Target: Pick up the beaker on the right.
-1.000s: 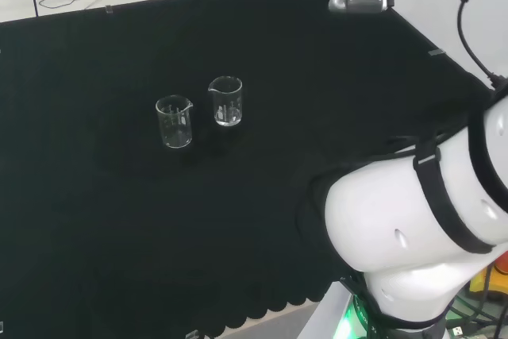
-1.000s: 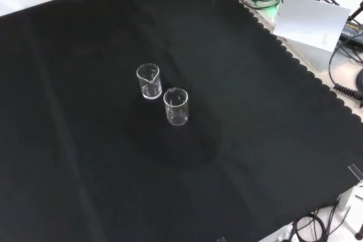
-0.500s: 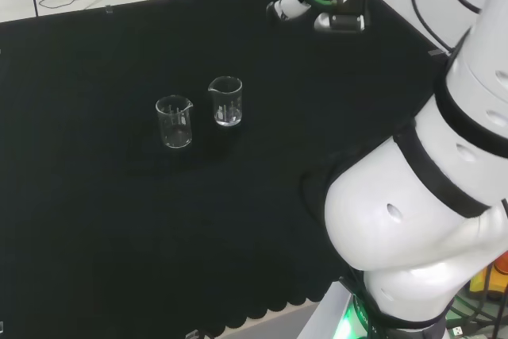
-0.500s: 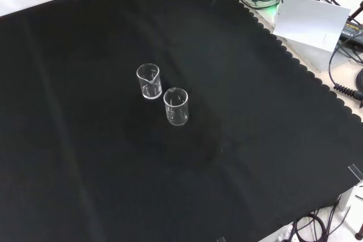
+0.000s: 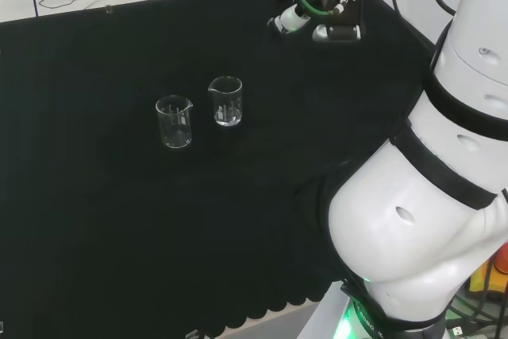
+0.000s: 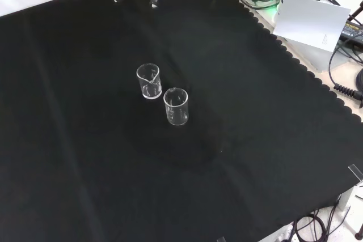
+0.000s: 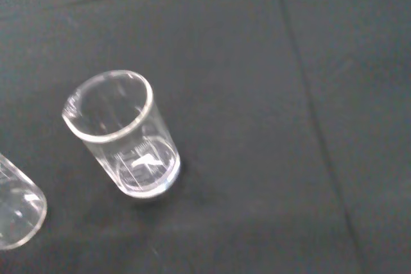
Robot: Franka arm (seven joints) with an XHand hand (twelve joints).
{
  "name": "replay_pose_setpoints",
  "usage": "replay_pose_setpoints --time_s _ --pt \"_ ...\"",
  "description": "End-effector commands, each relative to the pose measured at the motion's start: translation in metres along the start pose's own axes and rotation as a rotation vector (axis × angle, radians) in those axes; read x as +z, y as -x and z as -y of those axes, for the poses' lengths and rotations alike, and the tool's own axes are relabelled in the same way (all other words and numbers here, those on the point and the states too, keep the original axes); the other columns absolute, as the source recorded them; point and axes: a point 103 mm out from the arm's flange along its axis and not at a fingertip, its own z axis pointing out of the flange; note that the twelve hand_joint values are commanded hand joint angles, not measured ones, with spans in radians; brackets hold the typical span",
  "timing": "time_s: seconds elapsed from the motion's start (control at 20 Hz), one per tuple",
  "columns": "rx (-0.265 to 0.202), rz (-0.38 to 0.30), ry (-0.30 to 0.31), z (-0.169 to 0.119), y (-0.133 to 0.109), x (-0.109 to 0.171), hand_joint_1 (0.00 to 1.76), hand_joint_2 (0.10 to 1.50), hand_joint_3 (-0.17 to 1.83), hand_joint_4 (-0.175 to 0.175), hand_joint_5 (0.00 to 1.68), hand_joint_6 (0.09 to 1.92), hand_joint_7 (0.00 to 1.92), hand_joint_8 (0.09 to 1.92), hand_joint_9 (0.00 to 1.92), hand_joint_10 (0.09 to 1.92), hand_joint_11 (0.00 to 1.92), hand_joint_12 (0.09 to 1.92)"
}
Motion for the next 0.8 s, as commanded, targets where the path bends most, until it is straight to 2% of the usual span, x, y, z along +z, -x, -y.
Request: replay_pose_setpoints --time_s 0.05,0.4,0.6,0.8 --pt "-0.14 -0.12 -0.036 -0.054 -0.008 0.07 0.76 1.03 -0.16 -0.031 0.26 0.09 0.07 0.58 0.21 0.67 0.0 1.35" --pt "-0.172 -0.135 -0.068 -0.064 -0.013 0.09 0.77 1.01 -0.17 -0.03 0.26 0.09 0.06 0.58 0.22 0.68 0.0 1.34" --pt "-0.17 -0.133 -0.081 -0.065 -0.01 0.098 0.78 1.0 -0.17 -0.03 0.26 0.09 0.06 0.58 0.22 0.67 0.0 1.34" --pt "-0.205 -0.144 -0.078 -0.063 -0.011 0.105 0.8 0.97 -0.17 -0.029 0.26 0.09 0.07 0.58 0.24 0.68 0.0 1.34"
